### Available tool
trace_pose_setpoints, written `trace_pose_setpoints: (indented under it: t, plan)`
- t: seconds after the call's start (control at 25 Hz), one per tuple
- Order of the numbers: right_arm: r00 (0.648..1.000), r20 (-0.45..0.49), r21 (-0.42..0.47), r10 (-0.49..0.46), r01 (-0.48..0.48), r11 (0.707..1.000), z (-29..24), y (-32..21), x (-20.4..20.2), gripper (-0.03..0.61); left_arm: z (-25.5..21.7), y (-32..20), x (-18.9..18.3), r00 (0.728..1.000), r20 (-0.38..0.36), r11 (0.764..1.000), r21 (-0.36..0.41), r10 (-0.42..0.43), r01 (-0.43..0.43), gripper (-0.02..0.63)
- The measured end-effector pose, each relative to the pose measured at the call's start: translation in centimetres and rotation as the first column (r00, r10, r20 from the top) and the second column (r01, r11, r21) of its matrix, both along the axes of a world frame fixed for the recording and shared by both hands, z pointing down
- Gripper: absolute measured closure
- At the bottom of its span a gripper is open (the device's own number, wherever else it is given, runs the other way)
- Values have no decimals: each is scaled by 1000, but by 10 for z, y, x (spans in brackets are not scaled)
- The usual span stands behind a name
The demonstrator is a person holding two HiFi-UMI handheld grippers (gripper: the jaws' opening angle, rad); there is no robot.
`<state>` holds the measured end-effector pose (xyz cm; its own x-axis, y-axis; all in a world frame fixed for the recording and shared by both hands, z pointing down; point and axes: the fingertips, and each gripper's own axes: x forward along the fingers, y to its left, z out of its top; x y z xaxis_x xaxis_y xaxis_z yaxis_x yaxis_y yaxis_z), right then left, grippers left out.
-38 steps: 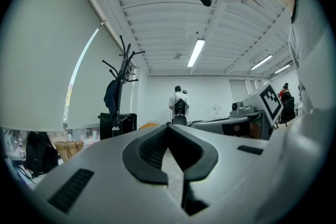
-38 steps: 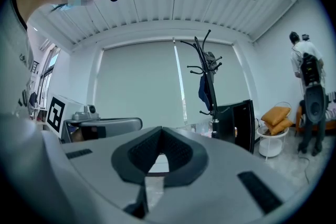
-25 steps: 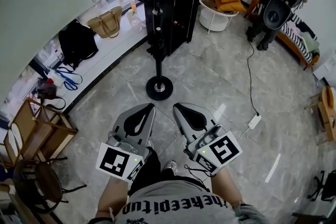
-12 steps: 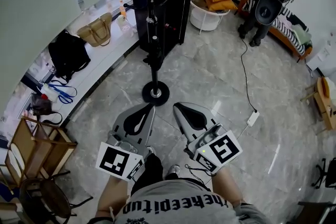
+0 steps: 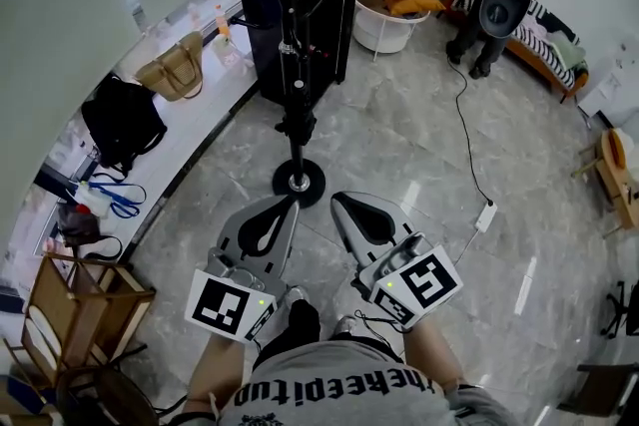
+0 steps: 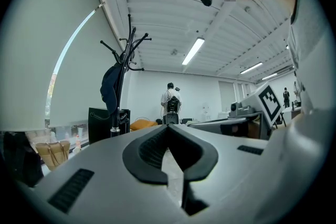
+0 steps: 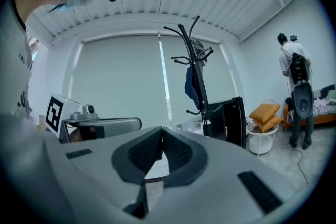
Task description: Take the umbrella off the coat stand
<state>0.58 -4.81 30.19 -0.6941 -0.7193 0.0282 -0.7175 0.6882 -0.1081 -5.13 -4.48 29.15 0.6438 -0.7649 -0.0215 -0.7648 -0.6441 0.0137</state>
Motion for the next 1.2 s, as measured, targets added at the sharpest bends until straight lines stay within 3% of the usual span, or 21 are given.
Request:
trace_pose_setpoints:
  t: [0.72, 1.2]
  plan:
    - [995, -27, 11, 94, -94, 996, 3, -37, -22, 566, 6, -44, -25, 997, -14, 997, 10, 77, -77, 598]
    - [997, -23, 27, 73, -72, 997, -2, -69, -8, 566, 5, -72, -17, 1000, 4, 1000, 12, 21, -21, 598]
